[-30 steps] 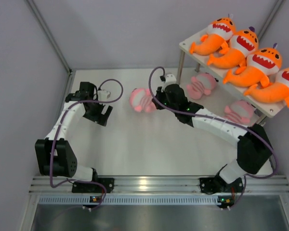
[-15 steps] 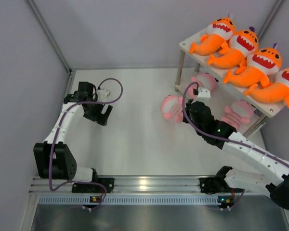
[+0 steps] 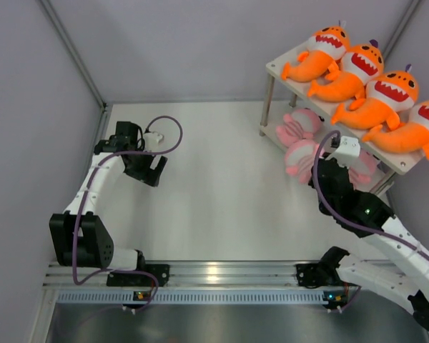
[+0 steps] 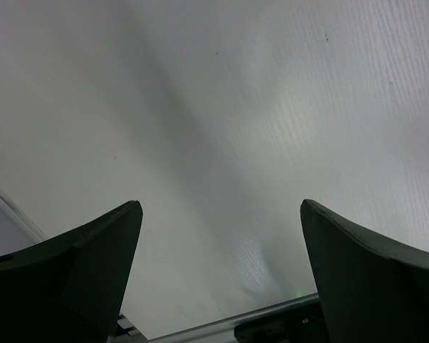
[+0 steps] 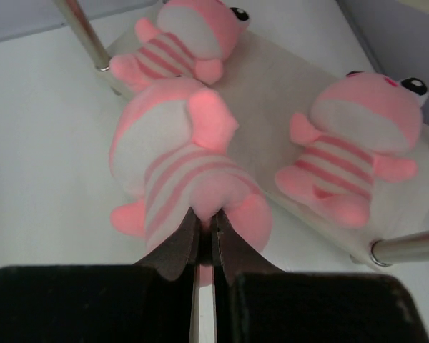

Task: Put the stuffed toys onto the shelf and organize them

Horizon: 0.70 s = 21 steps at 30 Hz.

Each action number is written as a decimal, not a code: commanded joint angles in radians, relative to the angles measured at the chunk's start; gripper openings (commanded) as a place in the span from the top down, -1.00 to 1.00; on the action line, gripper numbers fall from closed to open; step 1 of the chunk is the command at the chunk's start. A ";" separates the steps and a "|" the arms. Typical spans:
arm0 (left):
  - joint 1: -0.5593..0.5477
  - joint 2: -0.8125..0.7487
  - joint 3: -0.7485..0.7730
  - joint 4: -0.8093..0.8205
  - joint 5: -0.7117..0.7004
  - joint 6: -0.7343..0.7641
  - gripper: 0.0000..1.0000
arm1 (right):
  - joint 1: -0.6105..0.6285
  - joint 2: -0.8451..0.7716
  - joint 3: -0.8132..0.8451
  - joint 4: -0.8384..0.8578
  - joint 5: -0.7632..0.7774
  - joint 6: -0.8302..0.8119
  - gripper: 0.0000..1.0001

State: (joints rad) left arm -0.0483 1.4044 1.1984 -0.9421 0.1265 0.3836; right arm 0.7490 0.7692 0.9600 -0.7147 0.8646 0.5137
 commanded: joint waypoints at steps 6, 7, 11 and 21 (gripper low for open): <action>0.004 -0.036 0.004 0.023 -0.001 0.008 -0.97 | -0.060 -0.033 -0.153 0.343 0.275 0.015 1.00; 0.004 -0.038 0.004 0.023 -0.004 0.008 -0.97 | -0.065 -0.027 -0.161 0.378 0.306 0.035 1.00; 0.004 -0.047 -0.005 0.023 -0.007 0.011 -0.97 | -0.077 0.027 -0.182 0.445 0.445 0.182 1.00; 0.004 -0.039 0.000 0.022 -0.028 0.012 -0.97 | -0.106 0.255 -0.141 0.240 0.568 0.741 1.00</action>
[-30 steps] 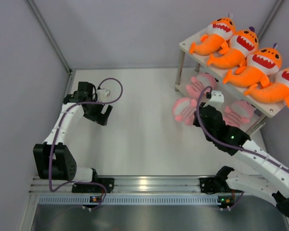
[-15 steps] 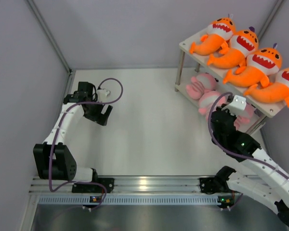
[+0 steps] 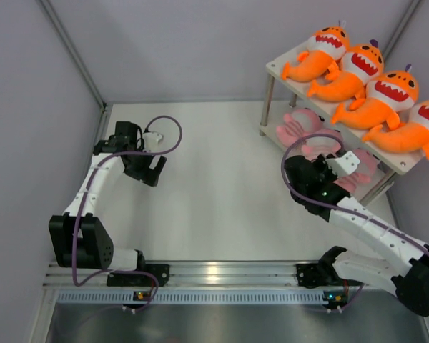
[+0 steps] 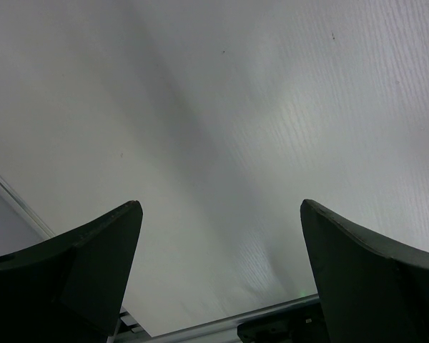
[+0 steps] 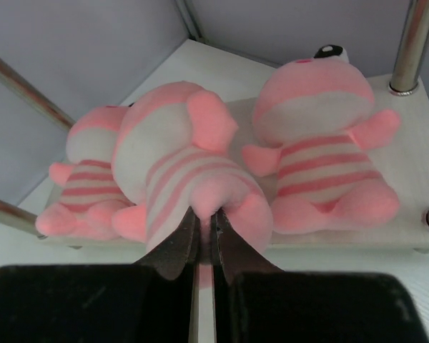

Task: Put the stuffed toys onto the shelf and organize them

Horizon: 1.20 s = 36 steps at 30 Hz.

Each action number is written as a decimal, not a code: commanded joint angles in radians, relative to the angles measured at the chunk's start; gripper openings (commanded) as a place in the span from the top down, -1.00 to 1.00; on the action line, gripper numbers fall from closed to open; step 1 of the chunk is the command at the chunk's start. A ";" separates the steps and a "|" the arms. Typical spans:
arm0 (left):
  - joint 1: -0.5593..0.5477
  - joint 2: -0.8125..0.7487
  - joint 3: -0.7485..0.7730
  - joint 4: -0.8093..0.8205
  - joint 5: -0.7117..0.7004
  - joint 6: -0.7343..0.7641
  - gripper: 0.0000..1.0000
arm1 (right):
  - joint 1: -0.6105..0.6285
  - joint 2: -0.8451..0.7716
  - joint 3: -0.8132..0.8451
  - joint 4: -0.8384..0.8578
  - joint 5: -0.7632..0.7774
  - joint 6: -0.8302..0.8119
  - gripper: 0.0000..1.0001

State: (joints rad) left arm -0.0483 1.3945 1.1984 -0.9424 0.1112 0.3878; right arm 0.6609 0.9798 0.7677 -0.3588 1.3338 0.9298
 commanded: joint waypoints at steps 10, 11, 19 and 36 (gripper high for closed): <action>0.004 -0.025 0.000 0.022 -0.018 0.014 -0.97 | -0.092 0.250 0.091 -0.180 0.022 0.494 1.00; 0.004 -0.026 0.000 0.022 -0.019 0.014 -0.97 | -0.113 0.261 0.090 -0.180 -0.004 0.497 1.00; 0.004 -0.025 0.000 0.022 -0.025 0.014 -0.97 | -0.187 0.355 0.085 -0.149 -0.073 0.540 1.00; 0.004 -0.028 -0.003 0.021 -0.039 0.014 -0.97 | -0.225 0.346 0.099 0.000 -0.159 0.288 0.32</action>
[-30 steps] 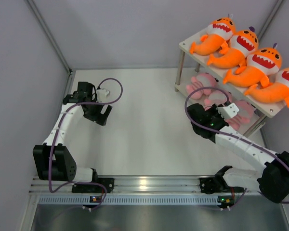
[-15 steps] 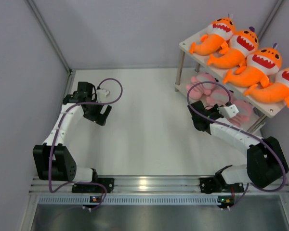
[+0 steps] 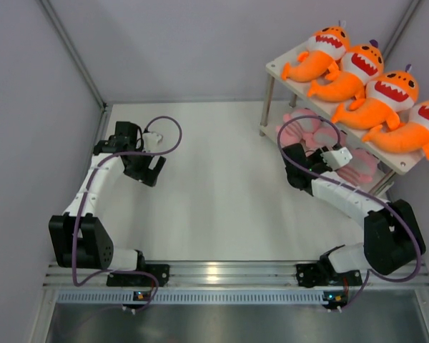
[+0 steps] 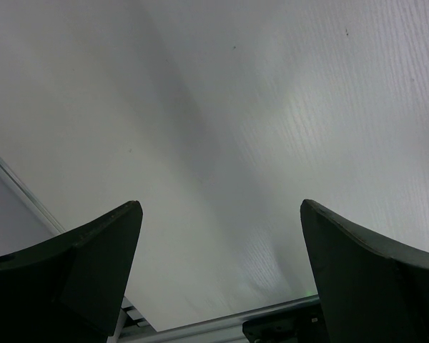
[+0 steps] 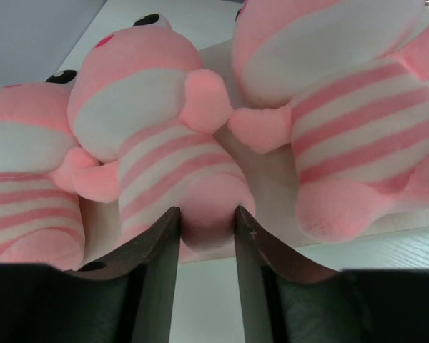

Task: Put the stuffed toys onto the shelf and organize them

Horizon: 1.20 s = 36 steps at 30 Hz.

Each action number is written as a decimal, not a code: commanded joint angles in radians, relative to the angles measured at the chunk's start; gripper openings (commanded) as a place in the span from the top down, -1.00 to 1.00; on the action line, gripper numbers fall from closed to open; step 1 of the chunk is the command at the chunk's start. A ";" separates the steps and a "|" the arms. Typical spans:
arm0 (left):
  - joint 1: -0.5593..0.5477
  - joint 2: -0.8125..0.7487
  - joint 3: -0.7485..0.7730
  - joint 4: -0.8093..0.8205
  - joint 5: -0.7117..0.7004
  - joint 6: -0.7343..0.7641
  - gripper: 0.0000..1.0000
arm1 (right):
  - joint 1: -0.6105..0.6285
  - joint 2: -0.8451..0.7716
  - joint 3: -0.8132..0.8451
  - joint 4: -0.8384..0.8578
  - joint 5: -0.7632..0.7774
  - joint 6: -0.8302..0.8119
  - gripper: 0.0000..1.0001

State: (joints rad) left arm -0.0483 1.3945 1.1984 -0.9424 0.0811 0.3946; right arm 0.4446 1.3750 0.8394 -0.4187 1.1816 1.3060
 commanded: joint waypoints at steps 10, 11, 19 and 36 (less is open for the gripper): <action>0.004 -0.034 -0.005 0.024 -0.011 0.006 -0.97 | 0.063 -0.192 -0.025 0.196 -0.086 -0.418 -0.60; 0.004 -0.035 -0.005 0.022 -0.012 0.006 -0.97 | 0.081 -0.201 -0.023 0.202 -0.082 -0.486 -0.73; 0.004 -0.049 -0.008 0.022 -0.026 0.000 -0.97 | 0.324 -0.252 -0.066 0.475 -0.371 -1.125 -0.86; 0.004 -0.144 -0.094 0.024 0.060 -0.040 -0.97 | 0.336 -0.752 -0.586 0.776 -1.060 -1.439 -0.93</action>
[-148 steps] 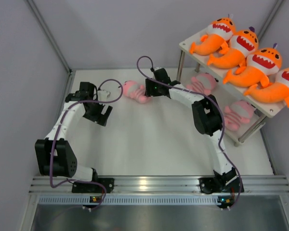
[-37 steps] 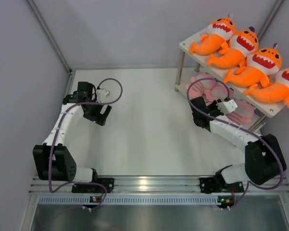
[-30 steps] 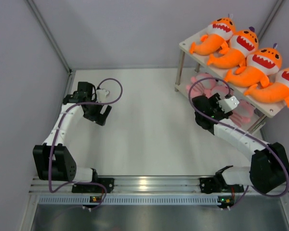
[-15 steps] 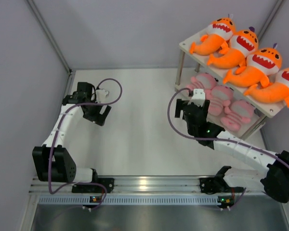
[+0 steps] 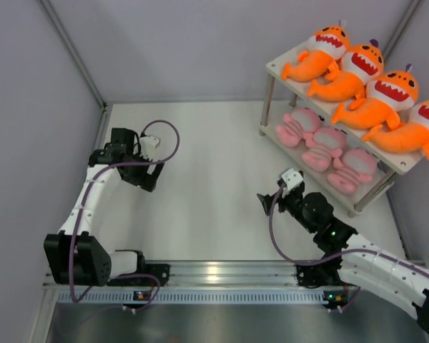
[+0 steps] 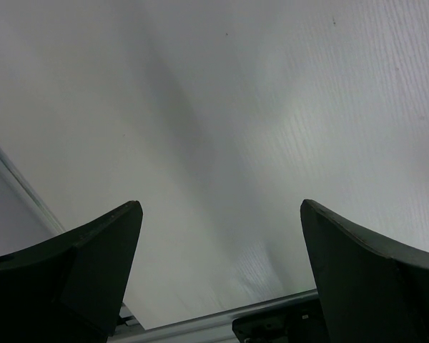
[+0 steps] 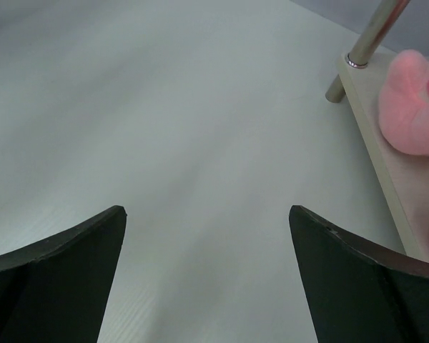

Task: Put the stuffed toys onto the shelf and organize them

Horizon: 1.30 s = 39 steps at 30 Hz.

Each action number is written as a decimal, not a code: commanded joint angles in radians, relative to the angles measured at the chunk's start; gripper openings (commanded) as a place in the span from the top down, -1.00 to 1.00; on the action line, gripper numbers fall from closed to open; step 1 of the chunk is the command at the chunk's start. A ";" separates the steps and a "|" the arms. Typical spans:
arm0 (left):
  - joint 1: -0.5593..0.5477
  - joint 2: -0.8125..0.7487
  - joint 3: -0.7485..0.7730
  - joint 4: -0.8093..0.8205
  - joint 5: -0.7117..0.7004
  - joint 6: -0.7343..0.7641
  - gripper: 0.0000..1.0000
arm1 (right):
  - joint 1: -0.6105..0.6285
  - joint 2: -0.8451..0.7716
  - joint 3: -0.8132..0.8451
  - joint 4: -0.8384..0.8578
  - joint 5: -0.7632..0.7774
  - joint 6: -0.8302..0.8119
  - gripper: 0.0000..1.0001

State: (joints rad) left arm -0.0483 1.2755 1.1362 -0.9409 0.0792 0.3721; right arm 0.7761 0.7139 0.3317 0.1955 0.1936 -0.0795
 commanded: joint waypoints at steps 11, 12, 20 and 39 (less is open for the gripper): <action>0.004 -0.223 -0.225 0.139 0.074 0.008 -0.97 | 0.005 -0.326 -0.425 0.577 -0.125 -0.029 -0.91; 0.004 -0.250 -0.242 0.163 0.076 0.007 -0.97 | 0.005 -0.324 -0.425 0.576 -0.122 -0.026 -0.91; 0.004 -0.533 -0.434 0.294 -0.016 -0.036 -0.97 | 0.006 -0.249 -0.451 0.666 -0.128 -0.003 -0.91; 0.024 -0.613 -0.599 0.562 -0.280 -0.116 -0.97 | 0.008 -0.234 -0.462 0.694 -0.112 0.001 -0.91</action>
